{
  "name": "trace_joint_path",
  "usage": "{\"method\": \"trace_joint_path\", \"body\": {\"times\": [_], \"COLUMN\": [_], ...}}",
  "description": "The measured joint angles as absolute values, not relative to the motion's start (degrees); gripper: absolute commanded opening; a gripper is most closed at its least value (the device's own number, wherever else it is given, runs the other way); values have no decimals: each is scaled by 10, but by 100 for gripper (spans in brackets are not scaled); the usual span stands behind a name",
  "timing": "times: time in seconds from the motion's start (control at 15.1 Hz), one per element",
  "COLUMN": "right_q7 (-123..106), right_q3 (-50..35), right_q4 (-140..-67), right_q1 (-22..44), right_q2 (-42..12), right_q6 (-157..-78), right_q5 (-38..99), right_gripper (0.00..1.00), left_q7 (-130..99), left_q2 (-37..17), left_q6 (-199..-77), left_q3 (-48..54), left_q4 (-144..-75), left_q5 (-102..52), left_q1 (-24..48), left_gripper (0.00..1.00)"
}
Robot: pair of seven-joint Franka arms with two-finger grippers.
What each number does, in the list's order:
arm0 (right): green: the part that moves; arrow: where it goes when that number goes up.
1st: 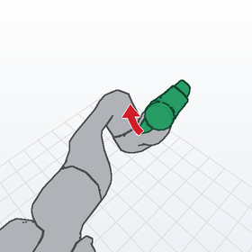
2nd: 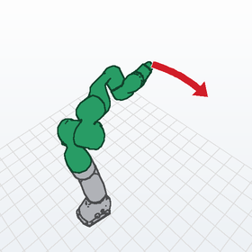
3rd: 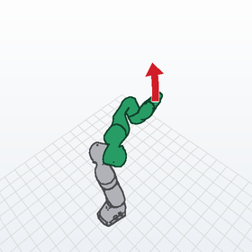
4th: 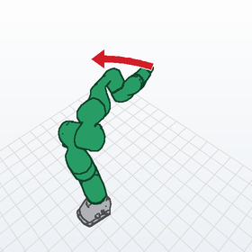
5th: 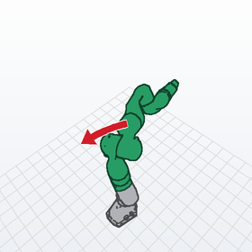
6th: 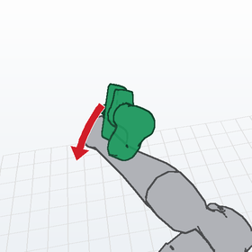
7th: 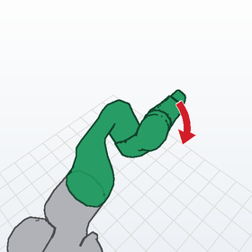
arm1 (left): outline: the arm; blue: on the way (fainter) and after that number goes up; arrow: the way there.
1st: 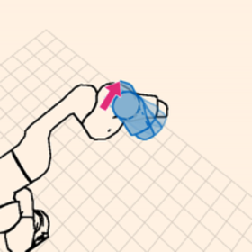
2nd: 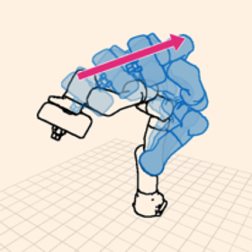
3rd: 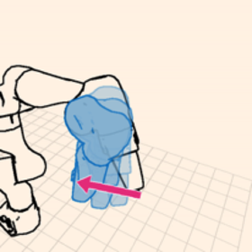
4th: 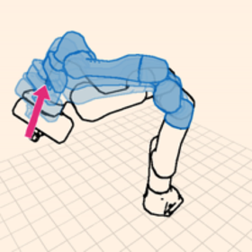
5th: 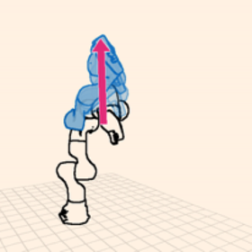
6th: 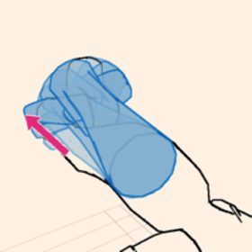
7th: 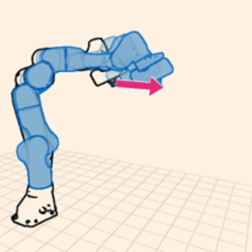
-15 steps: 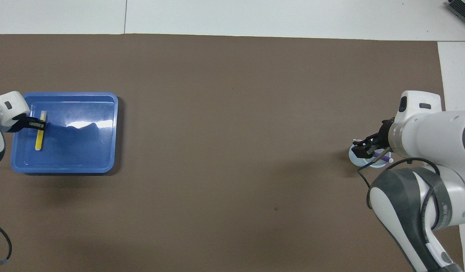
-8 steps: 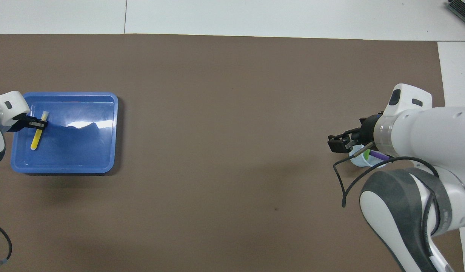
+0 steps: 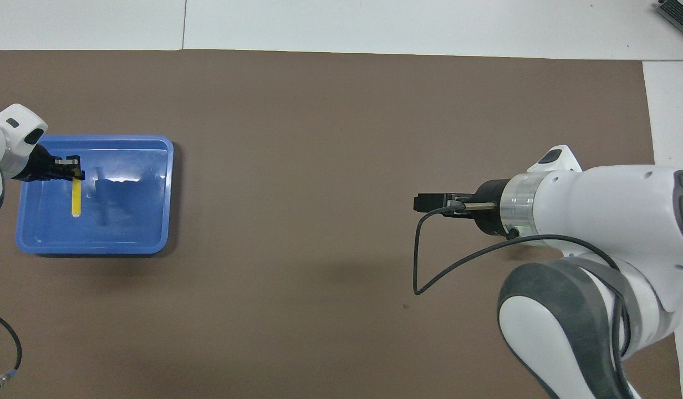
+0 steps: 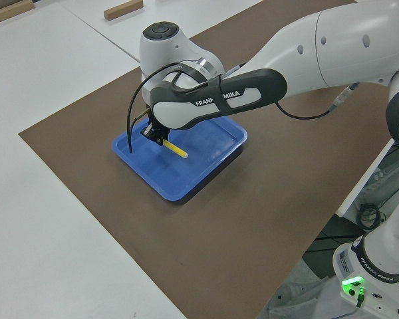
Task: Transfer and insert pens with both arms
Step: 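Insert the green pen into the cup while the left gripper grasps yellow pen, then lift the yellow pen with the left gripper while the right gripper approaches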
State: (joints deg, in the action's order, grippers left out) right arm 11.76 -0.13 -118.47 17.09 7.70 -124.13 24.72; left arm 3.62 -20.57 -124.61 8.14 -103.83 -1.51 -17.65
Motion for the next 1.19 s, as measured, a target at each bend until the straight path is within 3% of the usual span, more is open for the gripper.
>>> {"method": "trace_joint_path", "body": {"times": [0.53, 1.13, 1.19], "right_q7": [315, 303, 297], "right_q3": [-2, -1, -1], "right_q4": [-1184, -1183, -1183], "right_q1": [253, 259, 259], "right_q2": [77, 77, 77], "right_q6": [-1303, -1305, -1306], "right_q5": [320, 352, 354], "right_gripper": [100, 100, 96], "left_q7": [-290, -561, -592], "left_q2": [-127, -75, -72], "left_q6": [-1117, -1000, -997], "left_q3": [83, 85, 85], "left_q4": [-1038, -1039, -1039], "left_q5": [-148, -285, -296], "left_q1": [-126, -92, -85], "left_gripper": [0, 0, 0]}}
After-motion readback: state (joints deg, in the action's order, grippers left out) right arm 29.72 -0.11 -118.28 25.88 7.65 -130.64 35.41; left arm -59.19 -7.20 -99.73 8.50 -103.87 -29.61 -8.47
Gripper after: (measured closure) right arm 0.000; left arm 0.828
